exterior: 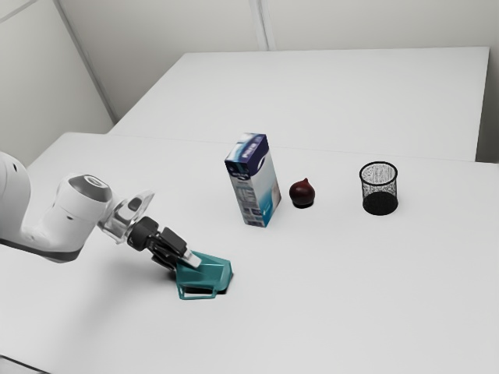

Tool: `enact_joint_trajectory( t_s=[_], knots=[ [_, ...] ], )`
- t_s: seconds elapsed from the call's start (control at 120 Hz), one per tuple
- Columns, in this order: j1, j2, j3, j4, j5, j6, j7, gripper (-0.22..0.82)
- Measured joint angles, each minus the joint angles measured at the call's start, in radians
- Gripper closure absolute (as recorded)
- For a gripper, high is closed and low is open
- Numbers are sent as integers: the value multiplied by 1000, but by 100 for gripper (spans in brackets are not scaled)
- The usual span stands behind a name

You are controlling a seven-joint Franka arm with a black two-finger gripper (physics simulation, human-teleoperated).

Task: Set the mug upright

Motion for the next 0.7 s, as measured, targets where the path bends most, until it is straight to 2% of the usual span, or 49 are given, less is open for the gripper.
enact_joint_trajectory(
  t_s=[0.383,0.7],
  knots=[
    [1,-8,-2,2,-2,-11,58,63],
    [-2,-29,-8,4,1,-18,84,74]
  ],
)
